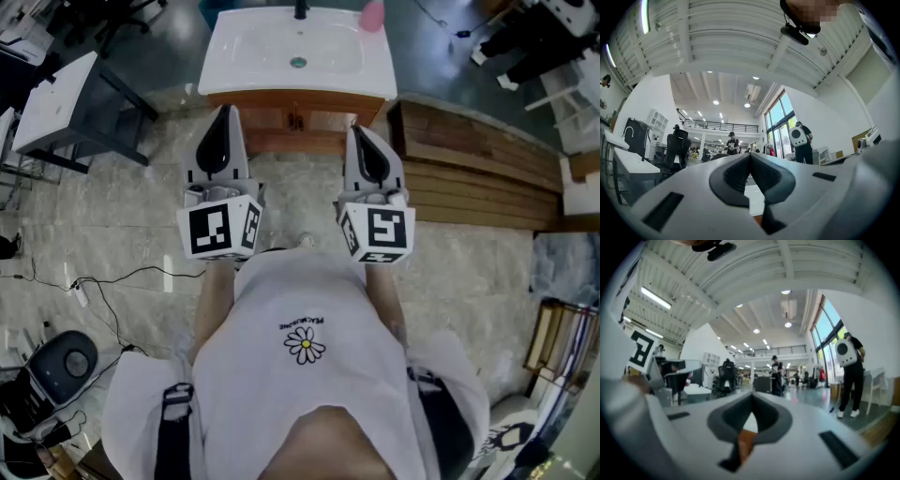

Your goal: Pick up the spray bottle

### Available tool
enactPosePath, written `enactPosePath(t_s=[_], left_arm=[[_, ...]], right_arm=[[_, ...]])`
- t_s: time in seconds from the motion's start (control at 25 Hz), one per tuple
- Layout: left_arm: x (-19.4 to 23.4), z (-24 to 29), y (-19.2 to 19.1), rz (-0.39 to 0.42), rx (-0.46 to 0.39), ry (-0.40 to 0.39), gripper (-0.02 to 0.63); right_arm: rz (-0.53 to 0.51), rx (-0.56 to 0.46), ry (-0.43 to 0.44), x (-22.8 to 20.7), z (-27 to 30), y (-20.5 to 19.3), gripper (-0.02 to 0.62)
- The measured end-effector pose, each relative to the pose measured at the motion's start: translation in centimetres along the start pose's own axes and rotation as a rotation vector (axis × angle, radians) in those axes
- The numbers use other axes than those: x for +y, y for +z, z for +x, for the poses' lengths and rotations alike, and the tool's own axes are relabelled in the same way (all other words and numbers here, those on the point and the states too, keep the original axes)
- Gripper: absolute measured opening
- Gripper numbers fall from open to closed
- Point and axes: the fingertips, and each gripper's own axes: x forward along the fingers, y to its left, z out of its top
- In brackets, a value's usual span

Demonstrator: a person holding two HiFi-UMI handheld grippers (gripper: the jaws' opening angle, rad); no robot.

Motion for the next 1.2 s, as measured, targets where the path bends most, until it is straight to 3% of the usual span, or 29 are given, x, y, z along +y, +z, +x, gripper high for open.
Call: enactPosePath(t_s=[0.44, 0.84, 1.2], left_arm=[[0.4, 0.6, -0.4, -0.001, 0.001, 0.006, 0.018], [-1.4, 1.4, -1.0, 0.012, 0.015, -0.019, 0.018], [-1.8, 1.7, -2.5, 0.036, 0.056, -0.01, 0.018]], right_arm=[[-0.011, 0.016, 0.002, -0.1, 0.5, -0.8, 0.029], [0.054, -0.006, 0.024, -1.1, 0.3, -1.1, 0.029], [0.068, 0.042, 0.032, -1.8, 1.2, -2.6, 0.029]])
